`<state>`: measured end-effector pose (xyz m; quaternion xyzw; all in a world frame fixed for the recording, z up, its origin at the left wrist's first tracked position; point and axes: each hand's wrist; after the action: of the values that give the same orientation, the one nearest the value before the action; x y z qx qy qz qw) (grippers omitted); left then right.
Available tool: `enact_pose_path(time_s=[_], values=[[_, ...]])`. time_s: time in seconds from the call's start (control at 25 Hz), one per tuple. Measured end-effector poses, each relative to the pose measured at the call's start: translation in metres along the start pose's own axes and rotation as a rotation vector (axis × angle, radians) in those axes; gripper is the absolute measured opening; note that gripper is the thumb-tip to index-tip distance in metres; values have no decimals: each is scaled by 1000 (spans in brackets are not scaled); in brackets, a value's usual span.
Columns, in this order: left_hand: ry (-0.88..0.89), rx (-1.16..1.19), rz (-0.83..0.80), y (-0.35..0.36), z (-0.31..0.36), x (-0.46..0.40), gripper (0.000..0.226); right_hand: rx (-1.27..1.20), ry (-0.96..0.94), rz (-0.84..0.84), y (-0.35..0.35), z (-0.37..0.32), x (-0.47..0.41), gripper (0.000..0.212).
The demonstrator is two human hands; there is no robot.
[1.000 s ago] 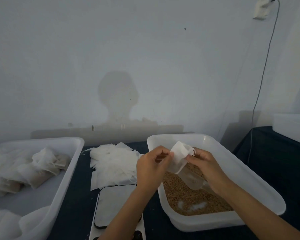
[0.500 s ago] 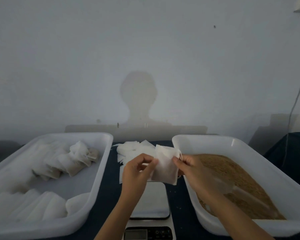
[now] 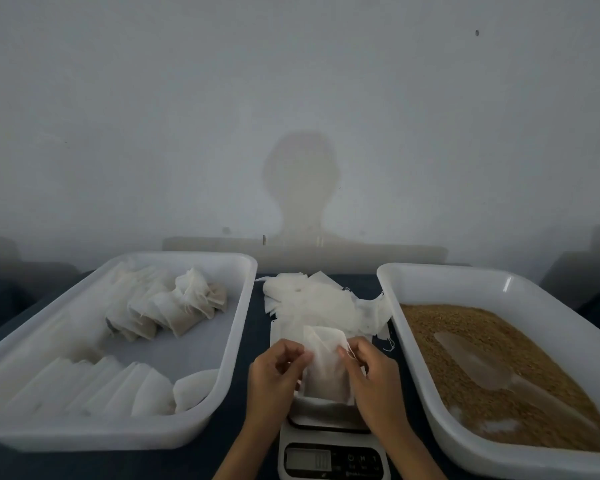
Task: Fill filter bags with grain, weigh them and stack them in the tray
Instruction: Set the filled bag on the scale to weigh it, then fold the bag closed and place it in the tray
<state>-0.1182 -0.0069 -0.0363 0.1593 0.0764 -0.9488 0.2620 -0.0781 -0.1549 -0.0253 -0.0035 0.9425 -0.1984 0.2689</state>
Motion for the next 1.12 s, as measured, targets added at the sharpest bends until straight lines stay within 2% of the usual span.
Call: enact_pose_path(time_s=[0.12, 0.4, 0.52, 0.76, 1.12], values=[[-3, -119, -13, 3, -8, 4, 10, -82, 36, 40, 6, 10, 4, 12], [122, -355, 12, -1, -19, -1, 9, -212, 97, -92, -3, 24, 0, 26], [79, -321, 62, -5, -22, -2, 8, -264, 113, -64, -6, 29, 2, 34], [-23, -214, 130, -14, -26, -5, 5, -279, 86, 40, -12, 36, 1, 31], [-59, -171, 143, -17, -28, -5, 8, -279, 110, 52, -13, 42, 5, 31]])
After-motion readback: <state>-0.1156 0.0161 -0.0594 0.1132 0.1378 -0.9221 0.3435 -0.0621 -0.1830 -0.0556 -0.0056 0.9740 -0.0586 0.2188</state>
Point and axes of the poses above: each hand's wrist, its own x-axis away from the middle knuckle, its own y-axis out of the palm, z = x × y, and after that the axes turned 4 degrees about z, right-handed
